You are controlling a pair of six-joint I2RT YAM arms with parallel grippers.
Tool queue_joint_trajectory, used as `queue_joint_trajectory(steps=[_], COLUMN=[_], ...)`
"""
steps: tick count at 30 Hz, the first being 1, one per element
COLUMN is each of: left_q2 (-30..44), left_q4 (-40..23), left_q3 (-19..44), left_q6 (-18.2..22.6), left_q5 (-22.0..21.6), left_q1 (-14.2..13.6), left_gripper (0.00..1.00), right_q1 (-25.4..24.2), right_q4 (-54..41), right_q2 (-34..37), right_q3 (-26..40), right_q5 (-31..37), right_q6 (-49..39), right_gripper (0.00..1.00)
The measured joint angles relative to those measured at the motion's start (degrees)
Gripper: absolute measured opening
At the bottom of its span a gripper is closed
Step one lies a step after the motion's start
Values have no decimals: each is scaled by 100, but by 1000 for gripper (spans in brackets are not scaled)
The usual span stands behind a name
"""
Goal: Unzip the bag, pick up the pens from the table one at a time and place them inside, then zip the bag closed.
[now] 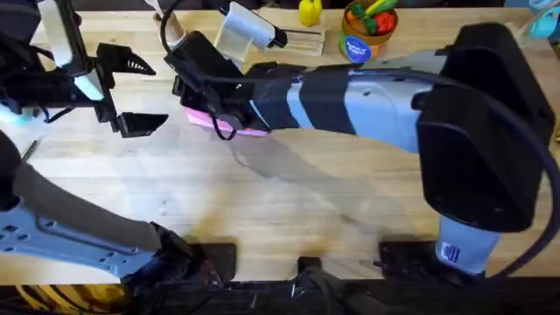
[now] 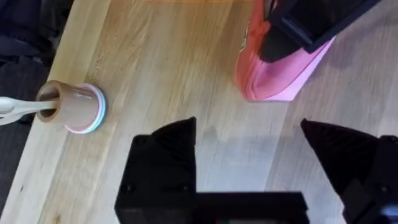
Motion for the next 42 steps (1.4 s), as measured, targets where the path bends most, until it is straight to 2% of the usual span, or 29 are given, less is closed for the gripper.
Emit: queue_joint_trajectory(steps=[4,7,15,24,26,29,37,40,42], left_q2=[-1,-1,-1,-1,-1,-1,-1,-1,-1], left_q4=[0,0,0,0,-2,-80,-341,-390,-450], left_q3=[0,0,0,0,0,0,0,0,0], left_q6=[0,0,0,0,0,0,0,0,0], left_q5=[1,0,1,1,1,1,174,311,342], left_q1=[0,0,0,0,0,0,-7,-86,-244], left_gripper=[993,993,993,993,993,993,993,993,993], right_q1=[1,1,1,-119,-178,-281,-461,-487,-496], right_q4=[40,10,-53,-160,-183,-232,-398,-771,-1055], right_q2=[0,0,-68,-118,-118,-118,-180,-419,-667], right_q3=[1,2,2,2,2,2,2,2,2], right_q5=[-46,-87,-167,-855,-1031,-1278,-1864,-1962,-2027], right_q6=[-342,-557,-784,-891,-904,-912,-1282,-1684,-1948], right_gripper=[184,136,133,146,130,42,33,33,33])
